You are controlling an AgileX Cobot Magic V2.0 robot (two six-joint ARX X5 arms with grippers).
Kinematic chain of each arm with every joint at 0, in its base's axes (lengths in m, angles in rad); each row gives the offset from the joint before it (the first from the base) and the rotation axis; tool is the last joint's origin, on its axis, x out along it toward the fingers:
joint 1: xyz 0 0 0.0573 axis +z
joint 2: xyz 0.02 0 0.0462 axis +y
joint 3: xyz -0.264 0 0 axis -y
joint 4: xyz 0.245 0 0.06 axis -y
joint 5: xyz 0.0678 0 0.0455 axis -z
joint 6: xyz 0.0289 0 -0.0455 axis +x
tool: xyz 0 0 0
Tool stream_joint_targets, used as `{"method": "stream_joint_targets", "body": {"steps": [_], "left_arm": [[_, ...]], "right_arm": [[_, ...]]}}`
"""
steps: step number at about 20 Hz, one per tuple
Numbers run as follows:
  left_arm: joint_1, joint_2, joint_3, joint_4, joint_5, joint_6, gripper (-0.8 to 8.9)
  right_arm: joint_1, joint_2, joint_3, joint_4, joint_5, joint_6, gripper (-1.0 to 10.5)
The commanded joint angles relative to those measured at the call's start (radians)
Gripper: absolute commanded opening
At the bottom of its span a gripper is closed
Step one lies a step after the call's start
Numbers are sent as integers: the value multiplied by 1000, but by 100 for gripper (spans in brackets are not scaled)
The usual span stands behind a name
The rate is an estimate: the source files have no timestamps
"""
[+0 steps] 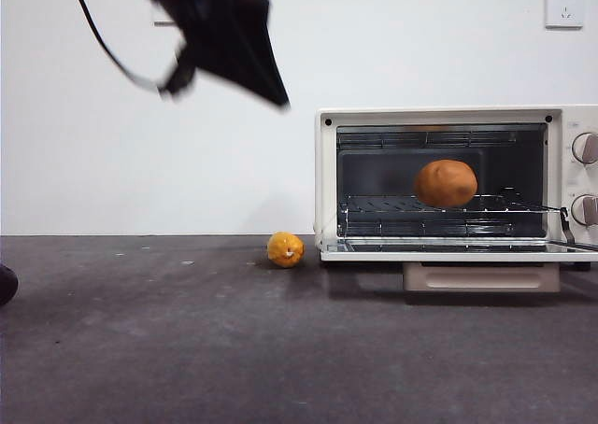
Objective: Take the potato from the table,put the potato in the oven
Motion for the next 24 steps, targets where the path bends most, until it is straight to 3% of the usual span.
{"method": "stream_joint_targets", "body": {"steps": [1,7,10,12,24], "left_arm": [[19,93,-7,27,32,-18,-7],[76,263,-7,54,43,-59,-8],[124,349,-7,76,175,-100,-8],[145,372,-7,114,192,-151,-8],[71,387,-7,174,138,-282,-8]], "right_arm": [[2,-2,-1,-53,0,-3,0],[2,-3,-1,-88,91,-3,0],[2,-2,-1,-81,105,-2,0],[2,-2,-1,-57,106,-1,0],[2,0,-1,84,151,-12,-1]]}}
